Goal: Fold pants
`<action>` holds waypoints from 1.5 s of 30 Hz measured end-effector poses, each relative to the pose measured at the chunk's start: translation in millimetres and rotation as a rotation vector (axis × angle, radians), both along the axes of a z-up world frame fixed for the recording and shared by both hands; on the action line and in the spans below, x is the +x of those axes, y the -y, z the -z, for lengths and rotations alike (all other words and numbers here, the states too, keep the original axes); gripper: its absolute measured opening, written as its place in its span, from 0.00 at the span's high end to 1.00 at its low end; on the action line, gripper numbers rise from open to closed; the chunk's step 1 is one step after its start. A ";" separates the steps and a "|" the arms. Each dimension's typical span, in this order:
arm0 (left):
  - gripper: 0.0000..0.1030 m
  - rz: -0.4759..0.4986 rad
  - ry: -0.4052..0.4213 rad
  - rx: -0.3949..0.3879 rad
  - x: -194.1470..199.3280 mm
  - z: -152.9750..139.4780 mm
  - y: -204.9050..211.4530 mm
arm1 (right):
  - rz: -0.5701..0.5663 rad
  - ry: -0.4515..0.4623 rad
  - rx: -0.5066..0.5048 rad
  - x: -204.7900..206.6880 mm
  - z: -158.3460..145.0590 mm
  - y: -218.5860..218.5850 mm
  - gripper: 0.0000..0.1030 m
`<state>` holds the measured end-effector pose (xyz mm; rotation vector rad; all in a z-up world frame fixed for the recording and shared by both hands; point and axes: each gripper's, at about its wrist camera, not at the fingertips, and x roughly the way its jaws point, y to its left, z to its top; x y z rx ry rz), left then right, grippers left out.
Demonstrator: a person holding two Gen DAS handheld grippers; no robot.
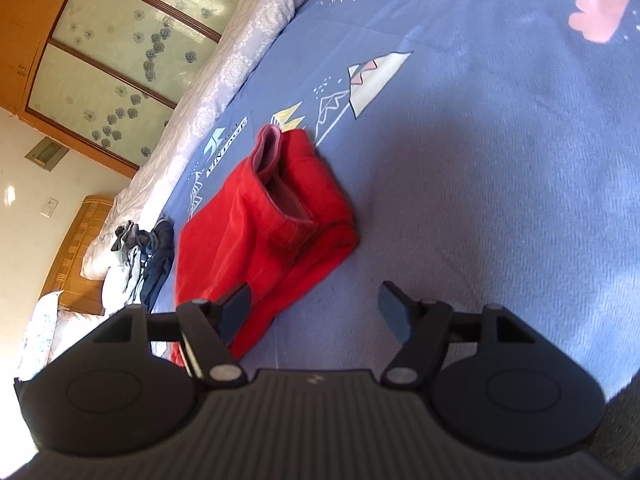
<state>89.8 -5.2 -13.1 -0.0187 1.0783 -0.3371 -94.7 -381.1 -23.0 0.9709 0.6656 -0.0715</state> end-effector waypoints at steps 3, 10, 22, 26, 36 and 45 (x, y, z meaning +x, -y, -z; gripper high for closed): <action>0.10 0.031 0.006 -0.067 7.2 -7.7 3.8 | -0.010 0.011 -0.018 2.8 -3.0 0.9 0.30; 0.08 0.058 0.018 -0.120 39.2 -13.8 22.6 | -0.055 0.077 -0.031 19.0 -16.2 8.2 0.20; 0.05 0.126 -0.075 -0.113 77.3 21.0 60.0 | -0.163 -0.013 -0.057 89.0 4.3 29.2 0.17; 0.05 0.154 -0.099 -0.153 81.6 33.0 60.8 | -0.194 -0.026 0.082 95.6 27.9 39.4 0.16; 0.25 0.171 -0.110 -0.168 74.5 47.2 74.1 | -0.207 -0.066 -0.028 106.6 14.3 18.3 0.36; 0.63 0.207 0.017 -0.083 19.0 -10.4 59.8 | -0.265 0.035 -0.017 73.6 -27.9 -21.2 0.54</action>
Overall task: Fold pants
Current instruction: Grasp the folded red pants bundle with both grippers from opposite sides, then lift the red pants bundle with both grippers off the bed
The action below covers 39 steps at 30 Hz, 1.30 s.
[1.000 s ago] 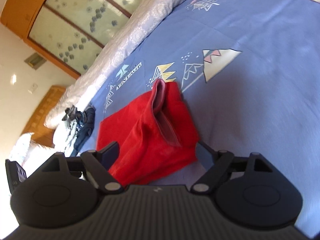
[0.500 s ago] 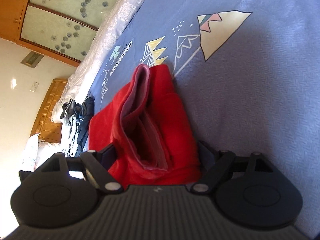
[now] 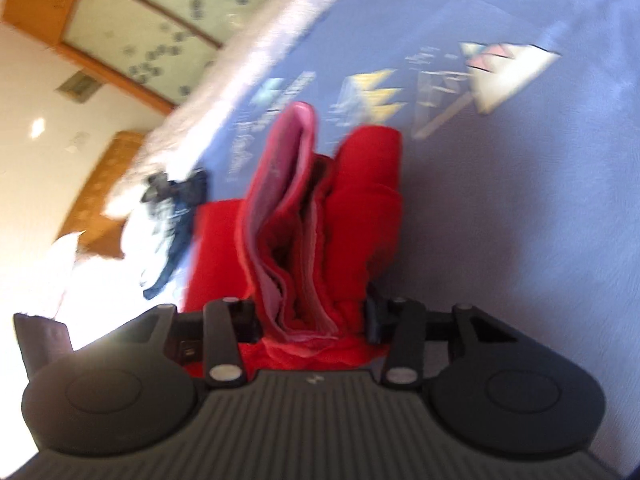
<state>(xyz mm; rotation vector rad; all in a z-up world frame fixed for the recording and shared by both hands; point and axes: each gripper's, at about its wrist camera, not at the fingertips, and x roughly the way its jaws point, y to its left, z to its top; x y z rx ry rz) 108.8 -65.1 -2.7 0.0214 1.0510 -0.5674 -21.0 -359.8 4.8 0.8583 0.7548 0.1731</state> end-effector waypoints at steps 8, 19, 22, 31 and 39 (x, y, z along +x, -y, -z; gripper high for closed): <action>0.62 -0.063 0.047 -0.004 -54.3 -13.7 -59.1 | -0.134 0.080 -0.105 -43.9 -24.3 -54.1 0.54; 0.47 -0.134 0.046 0.138 -66.2 11.7 -45.3 | -0.032 -0.153 0.024 -42.3 42.6 -46.5 0.40; 0.46 -0.148 0.050 0.134 -71.0 13.9 -48.8 | -0.031 -0.148 -0.015 -43.3 40.5 -53.7 0.38; 0.44 -0.155 0.052 0.127 -74.6 14.8 -55.6 | -0.030 -0.151 -0.043 -43.7 39.0 -61.1 0.33; 0.37 -0.167 0.056 0.130 -77.7 16.3 -57.0 | -0.016 -0.148 -0.054 -48.2 38.1 -64.5 0.30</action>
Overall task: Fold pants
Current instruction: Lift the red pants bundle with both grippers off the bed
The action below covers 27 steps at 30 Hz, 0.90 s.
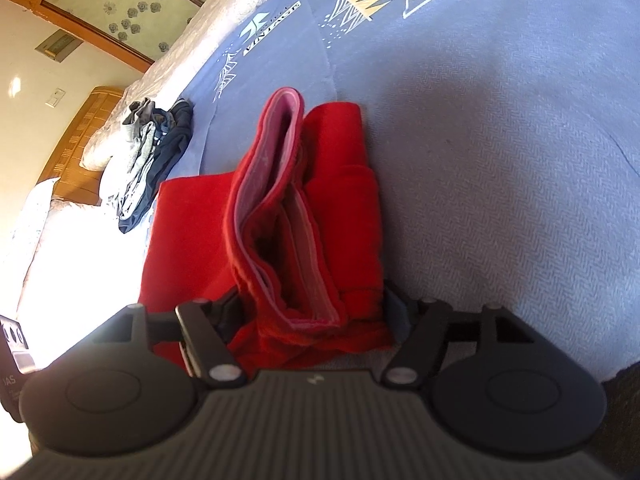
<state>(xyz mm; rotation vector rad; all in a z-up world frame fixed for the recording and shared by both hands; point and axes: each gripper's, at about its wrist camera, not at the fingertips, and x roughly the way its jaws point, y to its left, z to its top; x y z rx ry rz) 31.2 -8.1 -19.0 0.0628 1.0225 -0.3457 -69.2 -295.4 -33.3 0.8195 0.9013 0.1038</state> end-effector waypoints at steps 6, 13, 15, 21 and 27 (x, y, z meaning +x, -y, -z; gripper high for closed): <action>0.34 -0.007 0.002 -0.008 -1.9 0.0 -4.2 | -0.002 0.005 -0.031 0.0 -1.0 -4.3 0.28; 0.32 -0.003 0.001 -0.027 -3.8 -1.3 -10.7 | 0.002 -0.001 -0.035 0.0 -2.5 -1.6 0.24; 0.32 -0.001 -0.005 -0.051 -2.6 -3.8 -15.4 | 0.009 0.000 -0.039 -0.7 -3.2 -0.7 0.23; 0.20 -0.009 0.026 -0.170 7.5 -22.3 -39.9 | 0.035 0.026 -0.076 -3.7 -9.9 3.9 0.20; 0.17 -0.010 -0.039 -0.189 26.8 -9.5 -39.7 | 0.043 0.026 -0.069 -2.0 -5.7 3.0 0.17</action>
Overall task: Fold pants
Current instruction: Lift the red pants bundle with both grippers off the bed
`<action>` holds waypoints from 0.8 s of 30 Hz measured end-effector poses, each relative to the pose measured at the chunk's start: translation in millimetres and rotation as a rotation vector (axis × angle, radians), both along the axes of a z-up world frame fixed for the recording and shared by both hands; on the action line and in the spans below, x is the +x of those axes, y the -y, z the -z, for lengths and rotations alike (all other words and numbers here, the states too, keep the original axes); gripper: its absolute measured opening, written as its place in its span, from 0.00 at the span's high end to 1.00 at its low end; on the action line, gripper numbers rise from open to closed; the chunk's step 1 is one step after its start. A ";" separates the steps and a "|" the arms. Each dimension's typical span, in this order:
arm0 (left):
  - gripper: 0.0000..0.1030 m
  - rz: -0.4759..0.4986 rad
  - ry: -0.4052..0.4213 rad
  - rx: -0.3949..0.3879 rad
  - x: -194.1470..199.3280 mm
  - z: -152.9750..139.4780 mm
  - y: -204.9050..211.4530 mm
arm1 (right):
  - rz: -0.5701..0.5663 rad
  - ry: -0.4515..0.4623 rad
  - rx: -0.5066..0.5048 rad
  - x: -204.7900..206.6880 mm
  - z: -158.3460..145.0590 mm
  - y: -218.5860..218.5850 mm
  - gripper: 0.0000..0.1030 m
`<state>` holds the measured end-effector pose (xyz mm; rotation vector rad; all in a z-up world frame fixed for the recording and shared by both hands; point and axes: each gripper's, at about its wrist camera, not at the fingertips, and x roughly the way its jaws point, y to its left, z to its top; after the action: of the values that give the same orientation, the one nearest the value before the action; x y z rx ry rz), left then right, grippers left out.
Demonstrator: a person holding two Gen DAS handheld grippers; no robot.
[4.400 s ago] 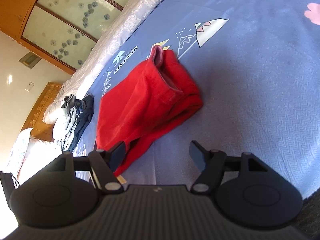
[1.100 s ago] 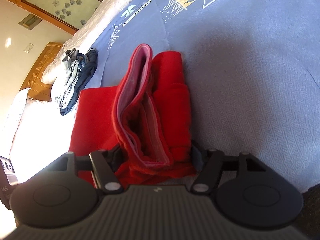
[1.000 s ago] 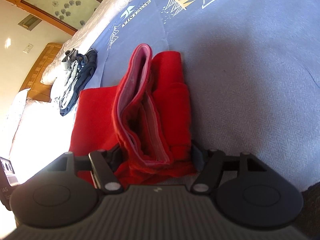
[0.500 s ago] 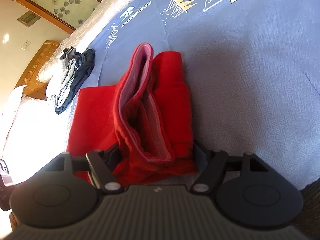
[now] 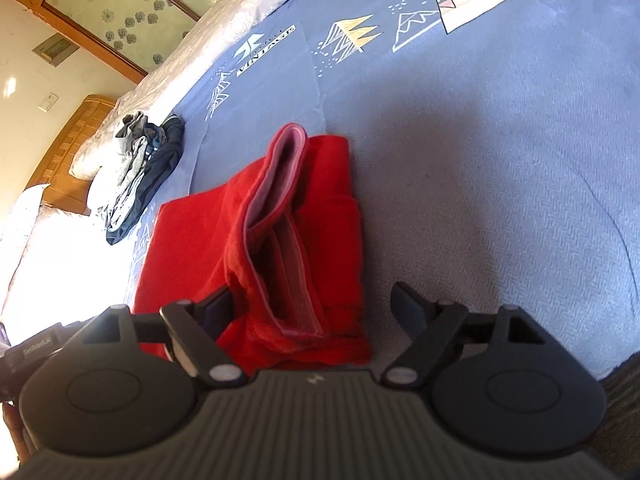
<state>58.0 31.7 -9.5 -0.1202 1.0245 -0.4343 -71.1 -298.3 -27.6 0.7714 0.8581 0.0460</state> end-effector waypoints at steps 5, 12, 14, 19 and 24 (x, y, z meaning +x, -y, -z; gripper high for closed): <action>0.15 0.024 -0.076 0.010 0.2 25.1 10.6 | -0.002 -0.008 0.030 -0.7 4.6 1.7 0.16; 0.18 0.026 -0.123 -0.025 -0.5 38.0 8.8 | -0.043 0.001 0.010 3.6 4.0 -9.5 0.16; 0.25 0.036 -0.122 -0.033 -3.0 39.5 10.4 | -0.065 0.008 -0.015 5.9 4.4 -16.8 0.17; 0.53 0.075 -0.050 -0.003 -14.0 25.1 18.2 | -0.114 0.049 -0.169 8.5 -8.5 -38.9 0.49; 0.60 0.094 0.026 -0.100 -11.3 -17.0 5.4 | -0.182 0.196 -0.311 10.2 -51.5 -59.5 0.55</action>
<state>46.7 26.3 7.5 -0.1560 0.9858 -0.5718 -61.0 -238.8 23.9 0.3894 0.7248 0.1439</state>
